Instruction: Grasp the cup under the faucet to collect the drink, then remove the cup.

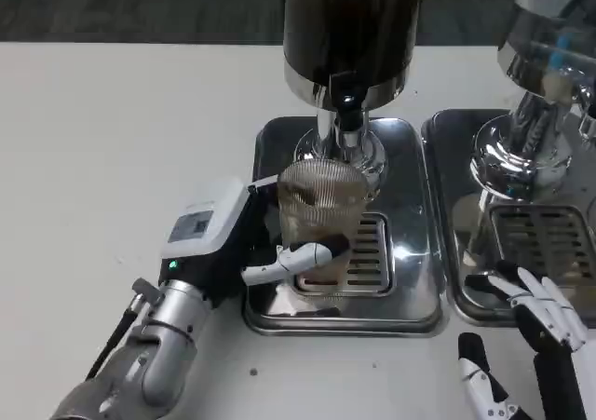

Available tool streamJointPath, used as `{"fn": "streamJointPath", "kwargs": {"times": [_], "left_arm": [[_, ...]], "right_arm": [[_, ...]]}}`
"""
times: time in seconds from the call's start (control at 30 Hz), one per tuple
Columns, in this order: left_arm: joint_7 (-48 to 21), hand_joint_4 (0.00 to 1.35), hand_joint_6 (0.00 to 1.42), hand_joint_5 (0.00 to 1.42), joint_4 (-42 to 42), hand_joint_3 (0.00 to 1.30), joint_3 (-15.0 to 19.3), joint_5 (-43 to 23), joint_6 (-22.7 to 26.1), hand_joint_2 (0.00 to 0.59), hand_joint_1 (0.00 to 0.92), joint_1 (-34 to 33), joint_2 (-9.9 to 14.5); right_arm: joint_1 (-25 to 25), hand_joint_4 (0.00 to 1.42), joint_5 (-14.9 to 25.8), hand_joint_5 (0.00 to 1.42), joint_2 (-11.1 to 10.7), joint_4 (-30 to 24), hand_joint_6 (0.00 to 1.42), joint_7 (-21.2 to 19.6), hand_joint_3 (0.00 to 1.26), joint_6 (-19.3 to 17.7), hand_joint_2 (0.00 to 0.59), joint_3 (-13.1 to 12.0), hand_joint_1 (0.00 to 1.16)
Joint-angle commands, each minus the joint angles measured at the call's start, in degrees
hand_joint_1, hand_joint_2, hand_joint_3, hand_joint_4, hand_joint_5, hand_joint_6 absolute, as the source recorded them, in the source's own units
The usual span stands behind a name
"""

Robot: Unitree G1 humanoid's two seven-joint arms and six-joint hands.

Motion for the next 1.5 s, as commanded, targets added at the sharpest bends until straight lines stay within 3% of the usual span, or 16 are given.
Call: {"fn": "streamJointPath", "kwargs": {"times": [0.03,0.67,0.93,1.5], "left_arm": [[-2.3,0.55,0.79,0.77,0.8,0.49,-0.77,-0.89,-1.78,0.102,0.098,-0.38,-0.68],[-3.87,0.53,0.76,0.77,-0.43,0.47,-2.7,-1.1,-3.01,0.104,0.09,0.96,-1.94],[-3.66,0.56,0.96,0.87,-0.33,0.48,-3.39,-0.78,-2.85,0.102,0.104,0.36,-2.89],[-2.79,0.56,0.99,0.88,-0.31,0.49,-5.26,0.04,-2.4,0.106,0.109,-0.71,-4.49]], "right_arm": [[0.11,0.15,0.15,0.12,-0.23,-0.8,0.23,0.32,0.32,-0.27,0.47,-0.32,0.36],[0.24,0.16,0.75,0.12,-0.2,-0.7,0.23,0.49,0.33,-0.26,0.47,-0.72,0.36],[0.92,0.16,0.7,0.12,0.04,-1.03,0.23,0.39,0.33,-0.25,0.47,-0.84,0.36],[2.06,0.16,0.89,0.12,0.25,-1.73,0.23,0.51,0.33,-0.14,0.47,-0.99,0.36]]}}
